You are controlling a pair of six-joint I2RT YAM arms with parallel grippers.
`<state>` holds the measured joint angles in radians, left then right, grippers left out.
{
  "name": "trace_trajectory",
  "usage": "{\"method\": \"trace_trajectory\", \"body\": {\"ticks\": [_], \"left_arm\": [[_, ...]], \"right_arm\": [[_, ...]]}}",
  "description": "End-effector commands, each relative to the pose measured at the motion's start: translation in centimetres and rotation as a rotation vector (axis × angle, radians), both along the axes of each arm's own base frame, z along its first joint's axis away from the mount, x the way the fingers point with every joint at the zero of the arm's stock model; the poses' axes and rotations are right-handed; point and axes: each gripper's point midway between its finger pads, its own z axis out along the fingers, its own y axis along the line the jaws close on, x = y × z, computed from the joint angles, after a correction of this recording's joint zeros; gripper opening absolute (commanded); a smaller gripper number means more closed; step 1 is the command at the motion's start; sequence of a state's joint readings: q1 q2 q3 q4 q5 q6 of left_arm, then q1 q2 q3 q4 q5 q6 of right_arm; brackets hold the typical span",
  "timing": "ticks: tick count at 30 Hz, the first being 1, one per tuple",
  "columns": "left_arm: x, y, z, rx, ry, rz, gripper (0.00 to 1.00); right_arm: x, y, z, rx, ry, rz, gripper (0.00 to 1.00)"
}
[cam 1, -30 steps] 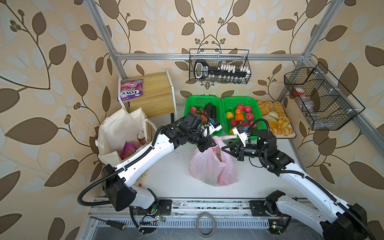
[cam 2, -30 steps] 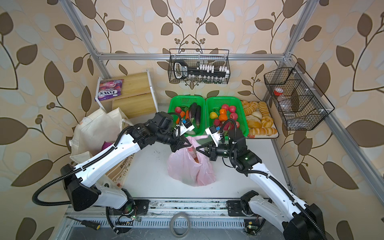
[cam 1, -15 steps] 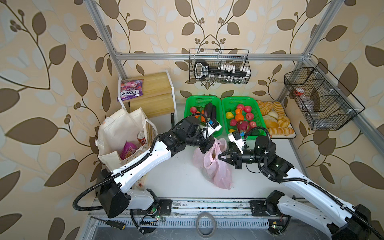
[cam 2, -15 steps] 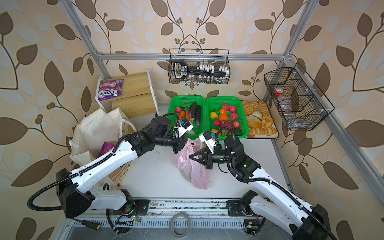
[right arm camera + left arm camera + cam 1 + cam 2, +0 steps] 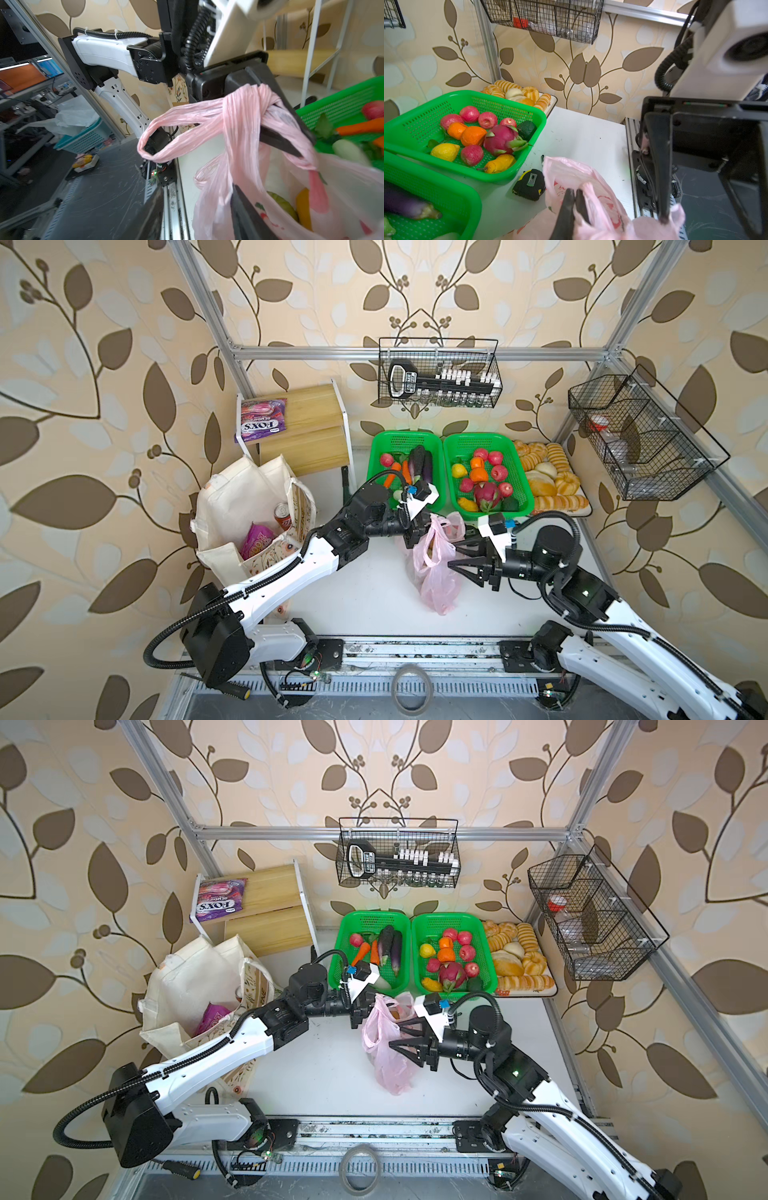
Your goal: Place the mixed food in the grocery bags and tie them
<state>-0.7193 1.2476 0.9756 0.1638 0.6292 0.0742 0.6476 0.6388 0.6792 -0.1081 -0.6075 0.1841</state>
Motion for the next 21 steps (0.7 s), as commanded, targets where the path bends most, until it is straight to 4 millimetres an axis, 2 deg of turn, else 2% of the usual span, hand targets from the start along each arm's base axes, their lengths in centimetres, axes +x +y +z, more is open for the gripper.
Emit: {"method": "trace_trajectory", "body": {"ticks": [1, 3, 5, 9, 14, 21], "left_arm": [[-1.0, 0.3, 4.5, -0.125, -0.125, -0.036, 0.0], [-1.0, 0.3, 4.5, -0.125, -0.124, -0.036, 0.0], [-1.1, 0.4, 4.6, -0.126, -0.125, -0.036, 0.0], [-1.3, 0.4, 4.5, -0.123, -0.12, -0.045, 0.0], [-1.6, 0.4, 4.0, -0.106, -0.1, -0.061, 0.0], [-1.8, 0.4, 4.1, -0.11, -0.08, -0.07, 0.0]], "right_arm": [[0.5, -2.1, 0.8, -0.064, -0.204, -0.112, 0.52], [1.3, -3.5, 1.7, -0.069, -0.291, -0.214, 0.52], [3.0, -5.4, 2.6, -0.056, -0.355, -0.373, 0.51], [4.9, -7.3, 2.7, -0.077, -0.436, -0.526, 0.48], [6.3, -6.7, 1.3, -0.159, -0.439, -0.52, 0.46], [6.1, -4.4, 1.3, -0.157, -0.477, -0.397, 0.42]]}}
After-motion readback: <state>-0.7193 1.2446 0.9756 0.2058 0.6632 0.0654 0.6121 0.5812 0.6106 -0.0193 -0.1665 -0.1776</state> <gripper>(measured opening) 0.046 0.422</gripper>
